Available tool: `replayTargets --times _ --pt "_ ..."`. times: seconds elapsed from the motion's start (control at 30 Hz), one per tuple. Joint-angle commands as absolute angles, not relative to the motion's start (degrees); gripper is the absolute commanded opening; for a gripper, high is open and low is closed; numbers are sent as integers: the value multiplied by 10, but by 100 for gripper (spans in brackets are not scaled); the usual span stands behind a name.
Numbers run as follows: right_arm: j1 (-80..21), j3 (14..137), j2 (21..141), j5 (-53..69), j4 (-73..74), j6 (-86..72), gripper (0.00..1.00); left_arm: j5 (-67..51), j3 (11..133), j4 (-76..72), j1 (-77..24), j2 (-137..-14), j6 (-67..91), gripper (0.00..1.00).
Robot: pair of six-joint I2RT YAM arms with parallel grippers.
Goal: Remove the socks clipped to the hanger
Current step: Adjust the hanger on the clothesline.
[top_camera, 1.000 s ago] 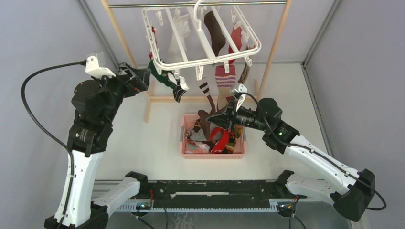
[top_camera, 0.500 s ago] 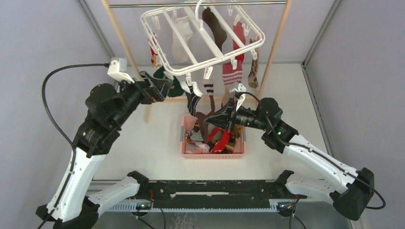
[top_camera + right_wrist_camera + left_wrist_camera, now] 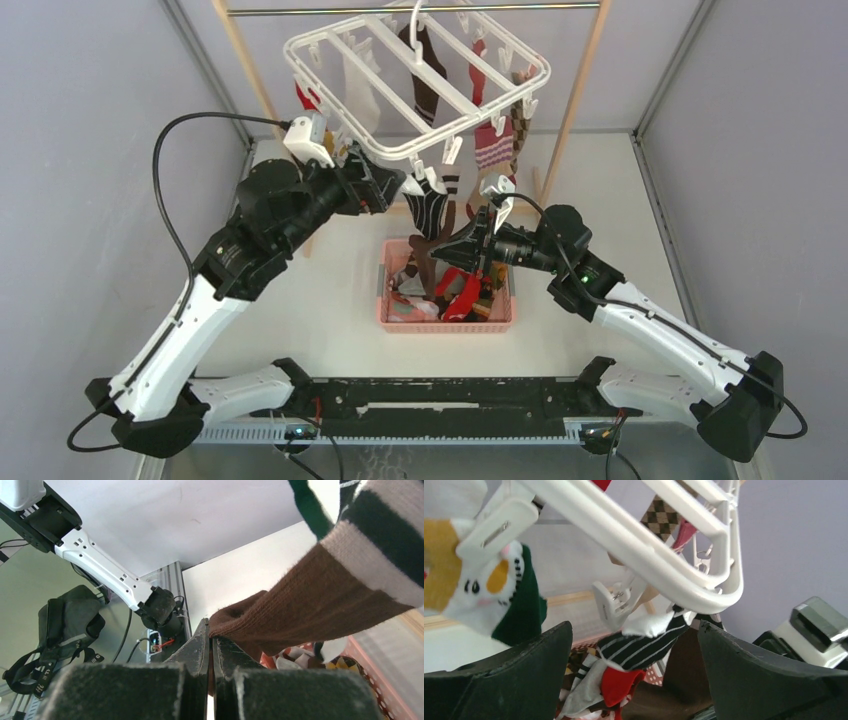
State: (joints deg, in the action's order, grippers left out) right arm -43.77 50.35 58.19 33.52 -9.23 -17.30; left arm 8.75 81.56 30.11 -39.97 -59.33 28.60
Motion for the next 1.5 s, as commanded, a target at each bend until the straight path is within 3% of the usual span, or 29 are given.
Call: replayTargets --times 0.0,0.3,0.53,1.47 --pt "-444 510 574 336 -110 -180 0 113 876 261 -424 -611 292 99" --pt "-447 511 567 333 -103 -176 0 199 949 283 -418 -680 255 100" --pt "-447 510 558 328 -85 -167 0 212 937 292 -391 -669 255 100" --pt "-442 511 591 329 -104 -140 0 97 858 296 -174 -634 254 100"
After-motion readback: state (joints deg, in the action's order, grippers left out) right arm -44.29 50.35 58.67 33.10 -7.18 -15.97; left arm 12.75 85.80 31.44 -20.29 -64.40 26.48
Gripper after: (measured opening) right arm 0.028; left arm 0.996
